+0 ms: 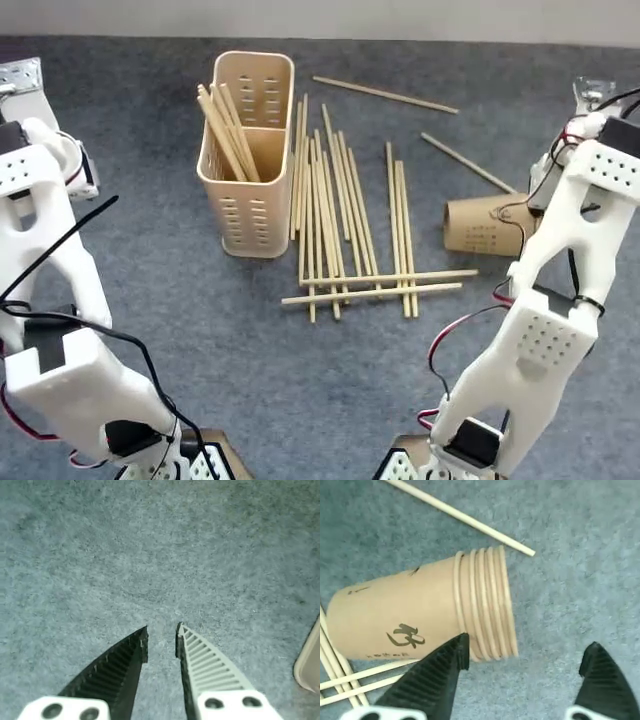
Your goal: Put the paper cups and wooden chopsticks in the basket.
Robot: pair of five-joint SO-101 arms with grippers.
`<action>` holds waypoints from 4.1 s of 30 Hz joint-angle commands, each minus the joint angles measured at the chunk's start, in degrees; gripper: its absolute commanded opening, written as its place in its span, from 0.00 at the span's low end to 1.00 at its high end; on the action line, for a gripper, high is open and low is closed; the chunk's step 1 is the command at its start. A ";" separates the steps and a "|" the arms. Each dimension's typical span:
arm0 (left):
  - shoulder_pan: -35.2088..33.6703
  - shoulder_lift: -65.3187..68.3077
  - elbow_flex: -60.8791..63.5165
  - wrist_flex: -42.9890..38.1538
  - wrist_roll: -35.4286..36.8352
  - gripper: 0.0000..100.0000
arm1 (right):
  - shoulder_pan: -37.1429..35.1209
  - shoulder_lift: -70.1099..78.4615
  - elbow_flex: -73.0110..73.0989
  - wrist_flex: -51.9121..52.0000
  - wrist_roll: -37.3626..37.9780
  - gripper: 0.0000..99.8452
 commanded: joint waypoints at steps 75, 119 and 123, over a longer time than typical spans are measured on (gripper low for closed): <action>-2.95 -2.77 1.27 -2.46 -0.79 0.12 | -25.45 -28.97 12.00 6.37 4.84 0.20; -4.35 -2.68 1.36 -2.73 -0.88 0.12 | -50.24 -28.97 -10.51 -26.07 -3.60 0.01; -6.29 -2.68 1.45 -3.87 -0.88 0.12 | -51.47 -28.97 0.31 -32.31 -3.60 0.01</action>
